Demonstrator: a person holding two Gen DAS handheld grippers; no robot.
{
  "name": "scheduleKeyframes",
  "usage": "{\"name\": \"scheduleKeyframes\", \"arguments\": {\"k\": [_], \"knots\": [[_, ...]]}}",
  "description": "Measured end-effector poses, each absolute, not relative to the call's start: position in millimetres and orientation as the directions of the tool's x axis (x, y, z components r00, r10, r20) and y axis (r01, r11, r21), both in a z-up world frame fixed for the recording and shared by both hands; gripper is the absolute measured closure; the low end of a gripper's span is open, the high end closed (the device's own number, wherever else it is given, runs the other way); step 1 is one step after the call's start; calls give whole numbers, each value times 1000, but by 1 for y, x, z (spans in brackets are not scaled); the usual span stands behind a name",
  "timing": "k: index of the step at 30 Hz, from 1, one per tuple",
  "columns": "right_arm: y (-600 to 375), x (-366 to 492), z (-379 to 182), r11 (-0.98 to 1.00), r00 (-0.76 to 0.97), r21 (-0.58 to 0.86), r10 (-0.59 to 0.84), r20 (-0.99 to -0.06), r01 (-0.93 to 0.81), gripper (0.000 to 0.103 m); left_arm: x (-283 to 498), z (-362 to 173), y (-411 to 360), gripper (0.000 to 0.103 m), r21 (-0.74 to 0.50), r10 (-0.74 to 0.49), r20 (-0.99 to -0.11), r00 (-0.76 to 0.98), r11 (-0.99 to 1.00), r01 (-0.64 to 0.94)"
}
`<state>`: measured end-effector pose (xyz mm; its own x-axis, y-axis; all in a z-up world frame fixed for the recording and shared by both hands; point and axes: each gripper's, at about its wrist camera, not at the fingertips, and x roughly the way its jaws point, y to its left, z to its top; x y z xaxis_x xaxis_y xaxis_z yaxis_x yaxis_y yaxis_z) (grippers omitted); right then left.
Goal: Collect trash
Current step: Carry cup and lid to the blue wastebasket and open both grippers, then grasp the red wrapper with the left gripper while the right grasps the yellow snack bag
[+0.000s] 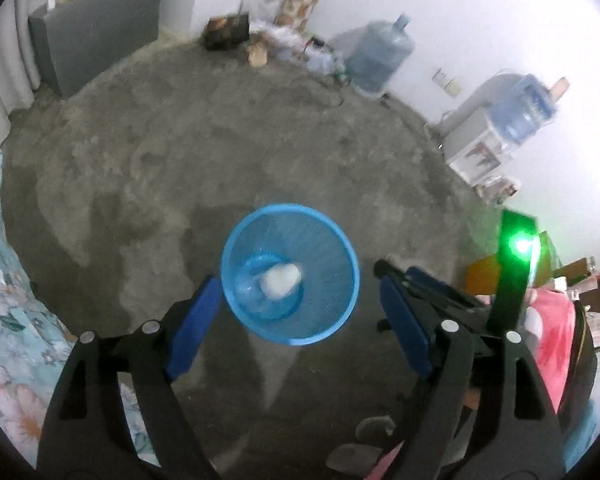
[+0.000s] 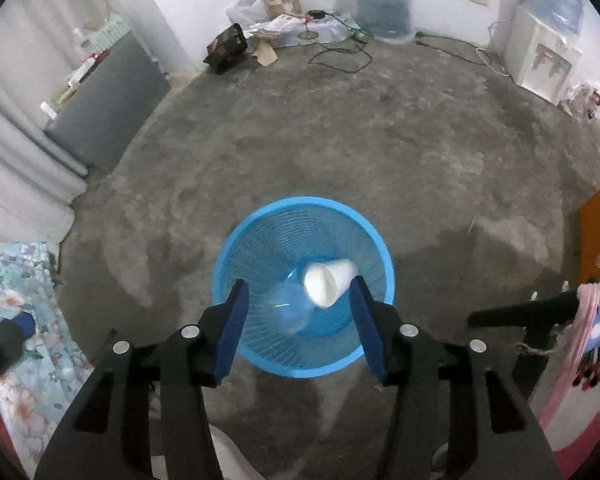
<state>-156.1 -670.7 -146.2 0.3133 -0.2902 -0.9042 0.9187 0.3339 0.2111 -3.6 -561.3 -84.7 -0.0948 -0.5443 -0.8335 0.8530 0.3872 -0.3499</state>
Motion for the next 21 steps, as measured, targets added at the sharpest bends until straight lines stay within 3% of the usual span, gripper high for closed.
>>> {"name": "scheduleKeyframes", "arguments": {"k": [2, 5, 12, 17, 21], "knots": [[-662, -159, -134, 362, 321, 198, -318, -892, 911, 50, -5, -69, -549, 20, -339, -582, -811, -67, 373, 864], [-645, -167, -108, 406, 340, 179, -370, -865, 896, 40, -8, -33, -520, 20, -313, -634, -773, -34, 334, 889], [-577, -153, -18, 525, 391, 65, -540, -746, 849, 7, -14, 45, -429, 13, -304, -734, -679, 7, 289, 908], [-516, -123, 29, 608, 413, -69, -614, -672, 791, 6, -6, 84, -338, 9, -299, -787, -611, 85, 330, 895], [-465, -102, 52, 754, 545, -53, -521, -657, 655, 6, 12, 98, -250, 9, -314, -798, -571, 191, 428, 848]]}}
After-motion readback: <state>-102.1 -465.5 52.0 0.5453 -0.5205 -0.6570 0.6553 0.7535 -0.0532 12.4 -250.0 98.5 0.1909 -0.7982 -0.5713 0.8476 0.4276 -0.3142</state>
